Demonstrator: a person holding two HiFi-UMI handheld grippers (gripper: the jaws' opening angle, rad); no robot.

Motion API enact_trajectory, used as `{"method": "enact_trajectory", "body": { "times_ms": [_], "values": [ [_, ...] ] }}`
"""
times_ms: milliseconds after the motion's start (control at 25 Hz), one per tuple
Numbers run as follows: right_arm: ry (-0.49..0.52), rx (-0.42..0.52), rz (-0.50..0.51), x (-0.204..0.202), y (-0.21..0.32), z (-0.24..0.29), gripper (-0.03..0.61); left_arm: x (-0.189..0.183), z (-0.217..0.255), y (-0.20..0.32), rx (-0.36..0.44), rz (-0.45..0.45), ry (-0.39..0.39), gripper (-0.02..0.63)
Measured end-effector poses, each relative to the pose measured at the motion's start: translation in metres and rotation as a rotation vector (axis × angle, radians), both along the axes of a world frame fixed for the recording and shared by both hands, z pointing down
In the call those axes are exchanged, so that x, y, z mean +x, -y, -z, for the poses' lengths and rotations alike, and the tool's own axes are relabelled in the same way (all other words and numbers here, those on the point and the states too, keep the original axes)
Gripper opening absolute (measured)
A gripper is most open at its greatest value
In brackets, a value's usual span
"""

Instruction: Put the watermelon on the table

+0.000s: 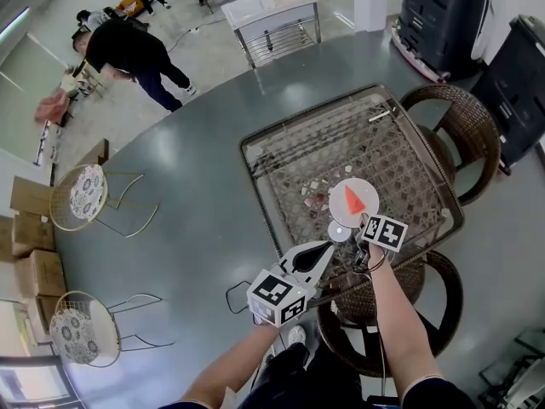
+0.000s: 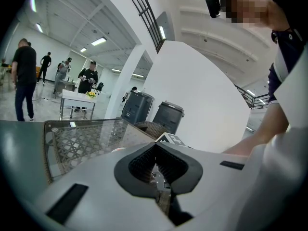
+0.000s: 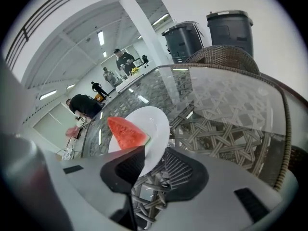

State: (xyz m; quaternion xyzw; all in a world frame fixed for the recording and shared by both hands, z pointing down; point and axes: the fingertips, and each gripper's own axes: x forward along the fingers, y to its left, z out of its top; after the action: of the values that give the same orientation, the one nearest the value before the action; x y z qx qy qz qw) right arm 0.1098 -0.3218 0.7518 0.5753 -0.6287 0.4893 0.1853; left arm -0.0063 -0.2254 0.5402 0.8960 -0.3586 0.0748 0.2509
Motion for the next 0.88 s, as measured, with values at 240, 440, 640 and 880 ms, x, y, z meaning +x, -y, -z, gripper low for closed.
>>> {"method": "enact_trajectory", "body": {
  "times_ms": [240, 440, 640, 880],
  "values": [
    [-0.04, -0.01, 0.025, 0.0004, 0.0015, -0.0023, 0.115, -0.0013, -0.0009, 0.0017, 0.003, 0.005, 0.004, 0.005],
    [-0.074, -0.032, 0.043, 0.0007, 0.0007, -0.0026, 0.118, -0.0012, 0.0021, 0.0007, 0.006, 0.004, 0.006, 0.005],
    [-0.091, -0.053, 0.047, -0.0005, 0.0011, -0.0033, 0.123, -0.0025, 0.0045, 0.0016, 0.012, 0.006, 0.01, 0.005],
    [-0.151, -0.068, 0.081, 0.0065, -0.0013, -0.0025, 0.129, 0.0068, 0.0081, 0.001, 0.019, 0.004, 0.014, 0.005]
  ]
}}
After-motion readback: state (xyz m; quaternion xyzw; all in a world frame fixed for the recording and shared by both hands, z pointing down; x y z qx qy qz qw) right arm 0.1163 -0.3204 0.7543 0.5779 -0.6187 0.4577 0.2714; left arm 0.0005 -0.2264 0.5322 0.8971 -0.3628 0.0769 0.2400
